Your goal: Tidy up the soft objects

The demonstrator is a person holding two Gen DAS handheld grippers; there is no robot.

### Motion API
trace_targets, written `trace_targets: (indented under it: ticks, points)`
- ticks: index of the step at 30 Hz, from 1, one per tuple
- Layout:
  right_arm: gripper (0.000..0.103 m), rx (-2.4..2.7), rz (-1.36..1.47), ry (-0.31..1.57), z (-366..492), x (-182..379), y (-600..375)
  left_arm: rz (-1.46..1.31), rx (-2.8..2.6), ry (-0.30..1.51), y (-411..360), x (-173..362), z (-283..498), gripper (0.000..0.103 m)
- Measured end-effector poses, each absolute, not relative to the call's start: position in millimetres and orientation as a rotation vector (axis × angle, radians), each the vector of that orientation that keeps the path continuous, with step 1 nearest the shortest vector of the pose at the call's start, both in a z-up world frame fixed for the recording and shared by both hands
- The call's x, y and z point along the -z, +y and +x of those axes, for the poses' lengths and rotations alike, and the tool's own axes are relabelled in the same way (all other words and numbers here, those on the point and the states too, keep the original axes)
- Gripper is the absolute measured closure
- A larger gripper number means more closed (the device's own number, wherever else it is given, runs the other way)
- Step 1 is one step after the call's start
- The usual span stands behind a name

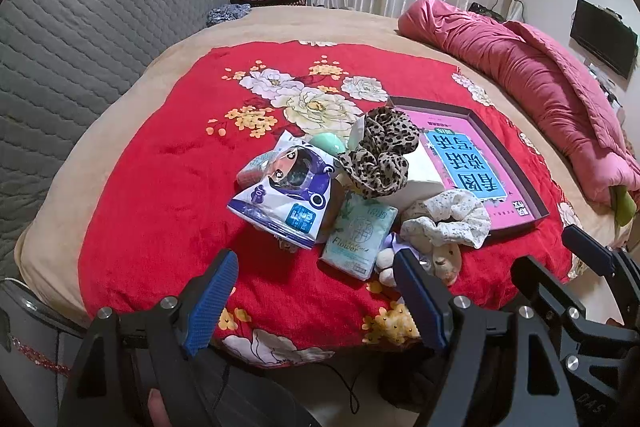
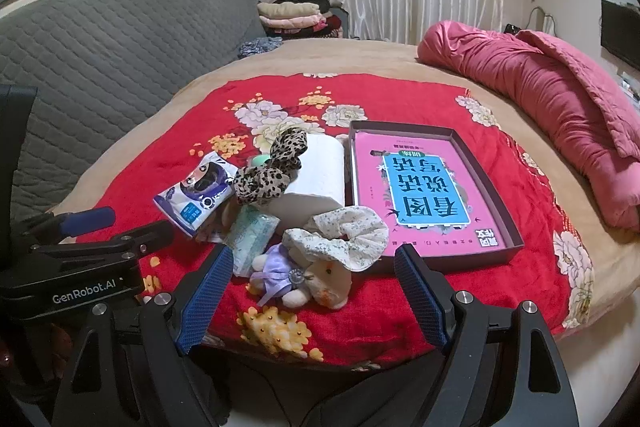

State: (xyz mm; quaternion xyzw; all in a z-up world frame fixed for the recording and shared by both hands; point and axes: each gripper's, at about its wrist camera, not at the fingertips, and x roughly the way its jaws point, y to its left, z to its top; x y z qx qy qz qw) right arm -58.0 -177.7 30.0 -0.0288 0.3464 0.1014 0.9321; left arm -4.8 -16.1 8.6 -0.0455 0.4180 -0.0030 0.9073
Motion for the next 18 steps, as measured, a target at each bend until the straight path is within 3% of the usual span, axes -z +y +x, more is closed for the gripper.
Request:
trace_targets:
  ticks: [18]
  points:
    - [0.019,-0.215,-0.052,0.738,-55.5,-24.2,-177.7,-0.1,0.008,0.872,-14.8,-7.1,-4.3,0.024]
